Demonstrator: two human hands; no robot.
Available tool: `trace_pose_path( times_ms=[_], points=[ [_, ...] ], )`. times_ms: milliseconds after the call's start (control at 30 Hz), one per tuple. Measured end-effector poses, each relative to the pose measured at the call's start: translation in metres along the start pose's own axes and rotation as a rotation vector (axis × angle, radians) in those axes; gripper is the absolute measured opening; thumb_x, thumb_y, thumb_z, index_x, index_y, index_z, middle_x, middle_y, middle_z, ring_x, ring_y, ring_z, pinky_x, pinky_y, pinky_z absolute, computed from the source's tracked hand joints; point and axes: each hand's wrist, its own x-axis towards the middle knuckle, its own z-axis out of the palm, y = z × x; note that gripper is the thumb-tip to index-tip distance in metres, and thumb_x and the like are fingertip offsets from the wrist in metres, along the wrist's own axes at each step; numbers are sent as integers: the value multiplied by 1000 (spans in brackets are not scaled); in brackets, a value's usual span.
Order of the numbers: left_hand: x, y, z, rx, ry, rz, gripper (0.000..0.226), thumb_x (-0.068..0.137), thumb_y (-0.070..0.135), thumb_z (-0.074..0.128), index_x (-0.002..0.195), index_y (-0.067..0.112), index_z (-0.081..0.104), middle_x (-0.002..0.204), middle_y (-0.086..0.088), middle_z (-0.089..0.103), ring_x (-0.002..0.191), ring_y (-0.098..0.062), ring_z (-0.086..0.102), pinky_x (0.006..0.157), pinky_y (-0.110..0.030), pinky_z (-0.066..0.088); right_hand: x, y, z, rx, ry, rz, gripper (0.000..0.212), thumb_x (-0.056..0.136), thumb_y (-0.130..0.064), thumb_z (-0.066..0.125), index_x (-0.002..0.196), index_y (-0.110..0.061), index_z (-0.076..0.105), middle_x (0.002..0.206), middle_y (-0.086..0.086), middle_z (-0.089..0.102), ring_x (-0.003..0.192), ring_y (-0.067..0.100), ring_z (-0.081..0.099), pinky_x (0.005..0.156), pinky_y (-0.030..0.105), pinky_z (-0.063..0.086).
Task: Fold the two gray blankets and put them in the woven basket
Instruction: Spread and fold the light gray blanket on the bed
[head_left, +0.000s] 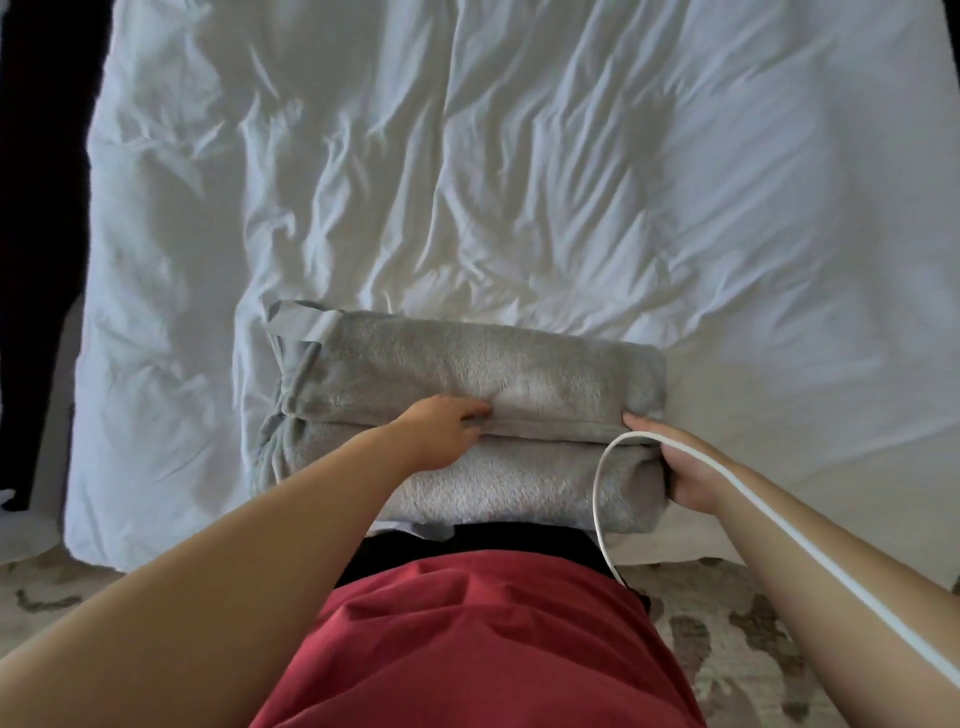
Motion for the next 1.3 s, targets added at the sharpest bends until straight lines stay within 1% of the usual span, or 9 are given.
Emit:
trace_pose_path(
  times_ms=[233, 400, 533, 667, 800, 1000, 1100, 1167, 1300],
  points=[
    [-1, -5, 9, 43, -75, 14, 59, 97, 35, 45, 151, 25, 24, 153, -4, 32, 136, -25, 36, 108, -32, 30, -27, -11, 33, 75, 84, 37, 29, 87, -31, 63, 75, -6, 71, 71, 13, 72, 58, 24, 69, 62, 30, 57],
    [-1, -14, 22, 87, -81, 62, 64, 97, 35, 45, 153, 22, 16, 157, -4, 21, 141, -25, 27, 113, -32, 23, -46, -19, 60, 40, 235, -121, 18, 81, -21, 68, 89, -5, 69, 83, 15, 72, 75, 29, 69, 84, 41, 53],
    [0, -24, 28, 45, -67, 104, 65, 94, 31, 47, 152, 20, 19, 156, -4, 24, 140, -25, 30, 112, -32, 26, -64, -28, 94, -73, 352, -294, 38, 68, -20, 77, 104, -8, 67, 96, 16, 72, 86, 32, 70, 86, 51, 55],
    [-9, -32, 26, -382, 52, 70, 28, 90, 21, 50, 115, 20, 63, 112, -6, 64, 102, -24, 59, 82, -32, 46, -86, -39, 149, -312, 489, -429, 46, 60, -31, 73, 101, -15, 63, 96, 7, 69, 89, 29, 67, 86, 44, 55],
    [-34, -57, 10, -954, 176, -55, 27, 91, 16, 50, 109, 20, 70, 101, -4, 70, 92, -23, 62, 72, -30, 51, -99, -37, 213, -678, 616, -525, 50, 71, -37, 66, 114, -14, 57, 107, 7, 65, 100, 30, 61, 81, 35, 49],
    [-89, -122, -11, -1243, 312, -89, 20, 96, 22, 46, 106, 22, 63, 83, 0, 63, 77, -19, 60, 70, -28, 48, -92, -19, 306, -835, 365, -457, 49, 76, -42, 68, 112, -11, 57, 103, 7, 66, 91, 26, 63, 64, 27, 45],
    [-113, -151, -15, -1295, 300, -96, 15, 96, 30, 47, 95, 27, 62, 86, -1, 57, 75, -17, 54, 63, -26, 41, -80, -6, 341, -720, 173, -335, 25, 87, -28, 59, 106, -11, 61, 75, 3, 57, 61, 16, 51, 51, 22, 36],
    [-121, -165, -13, -1274, 288, -87, 16, 94, 32, 48, 100, 29, 63, 93, 0, 57, 81, -18, 53, 64, -26, 40, -70, -3, 349, -780, 190, -344, 10, 90, -19, 56, 99, -16, 59, 73, 1, 52, 60, 14, 46, 52, 22, 36],
    [-124, -170, -4, -1086, 335, -87, 48, 91, 37, 54, 137, 25, 49, 133, -2, 54, 118, -22, 54, 100, -36, 44, -58, -1, 344, -981, 246, -381, 26, 87, -2, 49, 105, -20, 57, 76, 0, 53, 65, 15, 48, 54, 21, 37]
  ],
)
